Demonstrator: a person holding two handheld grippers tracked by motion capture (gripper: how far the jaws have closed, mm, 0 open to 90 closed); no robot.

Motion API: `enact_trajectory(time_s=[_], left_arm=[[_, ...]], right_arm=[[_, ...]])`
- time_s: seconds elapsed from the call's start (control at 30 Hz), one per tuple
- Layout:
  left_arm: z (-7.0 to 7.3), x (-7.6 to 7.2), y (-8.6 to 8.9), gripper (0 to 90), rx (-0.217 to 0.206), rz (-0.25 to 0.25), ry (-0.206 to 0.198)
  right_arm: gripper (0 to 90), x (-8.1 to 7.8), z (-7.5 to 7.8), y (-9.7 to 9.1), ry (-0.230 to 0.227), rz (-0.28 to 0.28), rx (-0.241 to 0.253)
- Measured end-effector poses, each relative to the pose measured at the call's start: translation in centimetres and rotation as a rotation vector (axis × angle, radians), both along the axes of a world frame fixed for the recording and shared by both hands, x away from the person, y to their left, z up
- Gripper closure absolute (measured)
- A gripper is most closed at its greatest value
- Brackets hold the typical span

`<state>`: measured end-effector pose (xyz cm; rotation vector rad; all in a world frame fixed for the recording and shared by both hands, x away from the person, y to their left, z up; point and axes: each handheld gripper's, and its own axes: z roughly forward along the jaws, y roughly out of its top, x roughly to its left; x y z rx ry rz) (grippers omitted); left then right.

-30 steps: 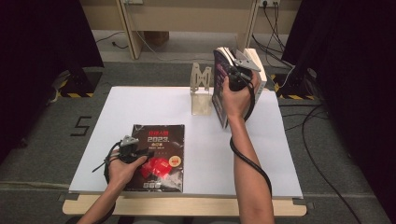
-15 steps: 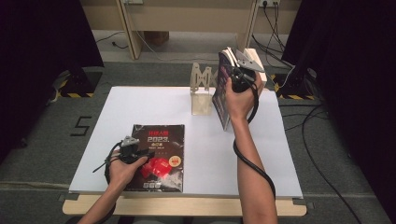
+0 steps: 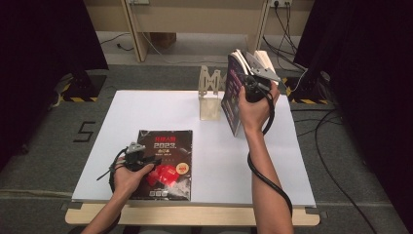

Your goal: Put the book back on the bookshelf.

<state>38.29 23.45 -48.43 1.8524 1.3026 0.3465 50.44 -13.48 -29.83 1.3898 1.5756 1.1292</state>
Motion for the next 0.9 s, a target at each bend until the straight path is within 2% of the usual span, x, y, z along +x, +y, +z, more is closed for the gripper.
enact_trajectory(time_s=[0.17,0.37,0.57,0.63,0.9], left_arm=[[0.0,0.0,0.0,62.2,0.001,0.000,0.001],[0.0,0.0,-0.1,62.2,0.004,-0.003,0.003],[0.0,0.0,0.0,62.1,0.006,-0.003,0.001],[0.0,0.0,-0.1,62.1,0.004,-0.005,0.002],[-0.1,0.1,0.0,62.3,0.004,-0.006,0.000]], right_arm=[[80.8,0.5,0.4,0.0,0.041,0.007,-0.004],[79.8,1.4,0.9,0.0,0.113,0.011,-0.003],[82.6,1.9,0.9,0.2,0.136,0.004,0.008],[82.9,1.9,0.9,0.2,0.129,0.000,0.011],[83.2,2.2,0.1,0.3,0.033,-0.003,0.045]])
